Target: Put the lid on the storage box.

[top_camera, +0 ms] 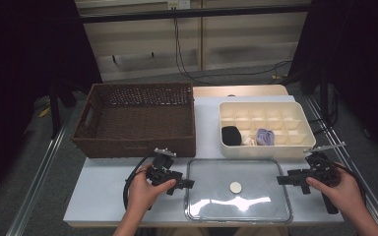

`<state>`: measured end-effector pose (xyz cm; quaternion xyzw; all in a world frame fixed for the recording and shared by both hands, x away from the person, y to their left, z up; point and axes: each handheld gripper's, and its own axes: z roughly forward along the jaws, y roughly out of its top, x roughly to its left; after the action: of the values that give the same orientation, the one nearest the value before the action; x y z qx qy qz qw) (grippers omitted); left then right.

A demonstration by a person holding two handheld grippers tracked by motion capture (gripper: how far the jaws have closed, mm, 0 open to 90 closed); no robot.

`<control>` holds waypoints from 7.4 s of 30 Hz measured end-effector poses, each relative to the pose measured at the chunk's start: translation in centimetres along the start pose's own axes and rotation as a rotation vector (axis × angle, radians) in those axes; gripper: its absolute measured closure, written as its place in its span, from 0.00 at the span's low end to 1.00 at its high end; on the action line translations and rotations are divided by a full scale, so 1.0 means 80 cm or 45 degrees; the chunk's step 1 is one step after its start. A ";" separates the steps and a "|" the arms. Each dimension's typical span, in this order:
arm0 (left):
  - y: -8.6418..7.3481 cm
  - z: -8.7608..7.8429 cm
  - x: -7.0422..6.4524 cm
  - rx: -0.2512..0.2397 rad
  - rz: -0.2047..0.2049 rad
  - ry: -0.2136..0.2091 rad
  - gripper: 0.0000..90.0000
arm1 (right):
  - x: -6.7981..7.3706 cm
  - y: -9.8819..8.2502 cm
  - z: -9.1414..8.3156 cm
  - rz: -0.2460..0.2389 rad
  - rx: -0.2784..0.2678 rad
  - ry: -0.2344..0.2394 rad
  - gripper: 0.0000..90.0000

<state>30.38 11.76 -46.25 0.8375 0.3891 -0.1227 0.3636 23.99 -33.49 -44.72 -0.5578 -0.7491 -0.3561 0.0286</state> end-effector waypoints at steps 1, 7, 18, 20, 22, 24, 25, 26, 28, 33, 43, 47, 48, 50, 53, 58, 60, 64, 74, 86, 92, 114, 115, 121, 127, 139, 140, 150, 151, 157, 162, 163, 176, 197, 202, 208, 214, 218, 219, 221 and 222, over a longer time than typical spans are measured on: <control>0.000 0.000 0.000 -0.006 -0.002 0.002 0.37 | -0.001 -0.001 0.000 0.020 0.004 0.005 0.36; 0.001 0.002 -0.001 0.020 -0.057 -0.050 0.47 | -0.001 -0.005 0.002 0.141 0.063 0.010 0.45; 0.000 0.010 -0.003 0.079 -0.133 -0.039 0.50 | -0.001 -0.012 0.011 0.243 0.161 -0.012 0.53; 0.001 0.009 -0.001 0.101 -0.143 -0.039 0.51 | -0.001 -0.012 0.012 0.262 0.163 -0.019 0.55; 0.001 0.009 -0.001 0.118 -0.149 -0.033 0.52 | -0.001 -0.011 0.012 0.285 0.168 -0.028 0.57; 0.002 0.009 -0.002 0.125 -0.159 -0.025 0.52 | -0.001 -0.012 0.012 0.299 0.164 -0.034 0.58; 0.003 0.009 -0.002 0.131 -0.163 -0.024 0.52 | -0.002 -0.012 0.013 0.312 0.159 -0.037 0.59; 0.003 0.009 -0.003 0.132 -0.168 -0.018 0.52 | -0.002 -0.013 0.013 0.315 0.153 -0.040 0.59; 0.003 0.010 -0.005 0.135 -0.177 0.001 0.52 | -0.002 -0.013 0.013 0.345 0.149 -0.049 0.60; 0.003 0.011 -0.010 0.121 -0.222 0.044 0.52 | 0.001 -0.009 0.015 0.391 0.169 -0.075 0.60; -0.001 0.012 -0.013 0.068 -0.337 0.086 0.56 | 0.000 -0.007 0.017 0.433 0.176 -0.067 0.62; 0.001 0.014 -0.015 0.074 -0.368 0.107 0.55 | -0.001 -0.009 0.017 0.466 0.154 -0.056 0.62; 0.001 0.014 -0.016 0.074 -0.370 0.111 0.55 | -0.001 -0.009 0.018 0.476 0.150 -0.059 0.62; 0.002 0.015 -0.016 0.075 -0.381 0.114 0.55 | -0.003 -0.010 0.018 0.475 0.144 -0.057 0.65; 0.004 0.015 -0.017 0.085 -0.390 0.129 0.56 | -0.002 -0.011 0.019 0.475 0.141 -0.070 0.68; 0.004 0.016 -0.015 0.082 -0.420 0.122 0.56 | 0.003 -0.009 0.020 0.469 0.155 -0.114 0.70; 0.003 0.016 -0.015 0.071 -0.437 0.118 0.56 | 0.005 -0.007 0.021 0.454 0.167 -0.146 0.73; 0.002 0.015 -0.012 0.057 -0.467 0.096 0.56 | 0.004 -0.006 0.022 0.471 0.178 -0.154 0.76; 0.002 0.016 -0.012 0.051 -0.495 0.100 0.58 | -0.004 -0.011 0.020 0.533 0.145 -0.101 0.80; 0.002 0.015 -0.011 0.052 -0.514 0.095 0.60 | -0.010 -0.015 0.019 0.575 0.113 -0.053 0.82; 0.004 0.017 -0.013 0.061 -0.511 0.119 0.59 | -0.004 -0.011 0.021 0.545 0.128 -0.091 0.81; -0.003 0.013 -0.003 0.036 -0.544 0.118 0.79 | -0.005 -0.008 0.022 0.557 0.150 -0.077 0.80; -0.003 0.013 -0.003 0.041 -0.556 0.114 0.79 | -0.004 -0.006 0.022 0.560 0.161 -0.082 0.79; -0.002 0.013 -0.001 0.038 -0.573 0.103 0.80 | -0.001 -0.001 0.025 0.557 0.197 -0.109 0.78; -0.002 0.012 0.000 0.038 -0.568 0.111 0.81 | -0.006 -0.007 0.023 0.586 0.157 -0.077 0.83; -0.005 0.009 0.002 0.022 -0.556 0.064 0.82 | -0.007 -0.012 0.013 0.599 0.094 -0.017 0.86; -0.005 0.008 0.001 0.021 -0.550 0.062 0.82 | -0.007 -0.013 0.012 0.588 0.094 -0.020 0.86; -0.003 -0.012 -0.011 -0.030 -0.486 0.063 0.86 | 0.002 -0.016 -0.002 0.521 0.006 0.006 0.87; -0.002 -0.014 -0.012 -0.063 -0.484 0.060 0.86 | 0.001 -0.017 -0.003 0.516 -0.007 0.013 0.87; 0.004 -0.028 -0.017 -0.139 -0.440 0.052 0.88 | 0.007 -0.018 -0.012 0.468 -0.086 0.048 0.87; 0.004 -0.032 -0.019 -0.164 -0.402 0.057 0.88 | 0.007 -0.019 -0.018 0.421 -0.153 0.056 0.88; 0.004 -0.033 -0.020 -0.165 -0.396 0.051 0.88 | 0.007 -0.020 -0.019 0.419 -0.166 0.065 0.88; 0.015 -0.047 -0.030 -0.245 -0.344 0.051 0.89 | 0.012 -0.014 -0.036 0.324 -0.275 0.085 0.88; 0.063 -0.054 -0.041 -0.309 -0.249 0.047 0.89 | -0.002 0.016 -0.057 0.269 -0.405 0.053 0.88; 0.079 -0.051 -0.043 -0.329 -0.237 0.046 0.89 | -0.008 0.025 -0.065 0.264 -0.431 0.046 0.88; 0.098 -0.049 -0.045 -0.344 -0.220 0.030 0.89 | -0.016 0.034 -0.074 0.264 -0.461 0.039 0.88; 0.114 -0.043 -0.044 -0.343 -0.202 0.033 0.89 | -0.026 0.043 -0.081 0.264 -0.489 0.034 0.88; 0.124 -0.041 -0.043 -0.355 -0.198 0.023 0.89 | -0.032 0.052 -0.085 0.260 -0.500 0.020 0.87; 0.127 -0.040 -0.043 -0.360 -0.198 0.019 0.89 | -0.032 0.052 -0.085 0.260 -0.500 0.020 0.87; 0.132 -0.039 -0.043 -0.361 -0.196 0.022 0.89 | -0.034 0.055 -0.087 0.253 -0.514 0.012 0.87; 0.134 -0.038 -0.042 -0.362 -0.193 0.017 0.89 | -0.037 0.059 -0.089 0.251 -0.518 0.005 0.87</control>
<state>35.83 7.33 -36.95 0.7466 0.4670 -0.0877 0.4656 26.61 -39.34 -38.37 -0.6220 -0.6037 -0.4963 -0.0484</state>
